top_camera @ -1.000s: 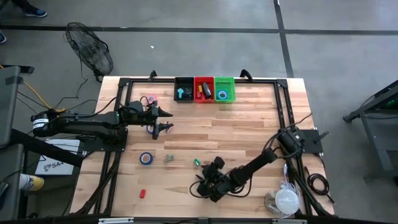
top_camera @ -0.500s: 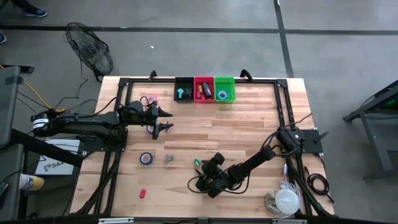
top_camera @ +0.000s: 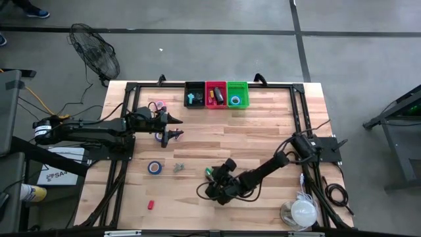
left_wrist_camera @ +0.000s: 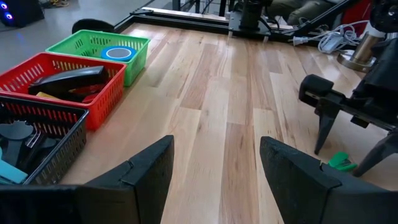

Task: Pick and place Stapler, Stapler remover, tape
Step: Put the small green stapler into the red bin

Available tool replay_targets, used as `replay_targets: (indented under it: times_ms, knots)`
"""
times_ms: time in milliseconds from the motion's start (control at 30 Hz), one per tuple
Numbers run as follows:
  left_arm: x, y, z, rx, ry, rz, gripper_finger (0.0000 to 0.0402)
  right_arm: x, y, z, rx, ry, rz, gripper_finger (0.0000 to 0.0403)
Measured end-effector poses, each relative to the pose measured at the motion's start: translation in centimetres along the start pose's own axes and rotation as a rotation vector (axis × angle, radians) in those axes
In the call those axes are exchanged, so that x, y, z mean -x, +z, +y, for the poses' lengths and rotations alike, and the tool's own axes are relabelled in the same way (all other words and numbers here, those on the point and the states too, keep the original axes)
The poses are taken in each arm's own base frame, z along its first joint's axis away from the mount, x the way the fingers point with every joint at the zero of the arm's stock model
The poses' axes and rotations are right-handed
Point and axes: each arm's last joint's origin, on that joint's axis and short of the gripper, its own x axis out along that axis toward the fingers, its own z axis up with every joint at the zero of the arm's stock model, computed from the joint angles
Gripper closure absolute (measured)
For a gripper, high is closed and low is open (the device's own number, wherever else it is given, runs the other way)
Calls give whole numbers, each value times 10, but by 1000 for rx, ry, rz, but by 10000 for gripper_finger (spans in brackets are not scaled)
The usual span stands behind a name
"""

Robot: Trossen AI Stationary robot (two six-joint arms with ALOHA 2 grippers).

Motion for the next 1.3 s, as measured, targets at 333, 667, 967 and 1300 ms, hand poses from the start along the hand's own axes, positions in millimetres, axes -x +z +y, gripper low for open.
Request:
replay_targets:
  times_ms: [333, 667, 967, 1300]
  knots:
    - [0, 0, 0, 0, 0, 1, 167, -3, 2, -2, -7, -8, 2, 204]
    - [0, -1, 0, 1, 0, 8, 167, -3, 2, -2, -9, -6, 4, 291]
    - [0, -1, 0, 1, 0, 8, 167, 1, 24, -8, 83, 18, 18, 354]
    - [0, -1, 0, 1, 0, 8, 167, -10, 109, -63, 160, -131, -20, 354]
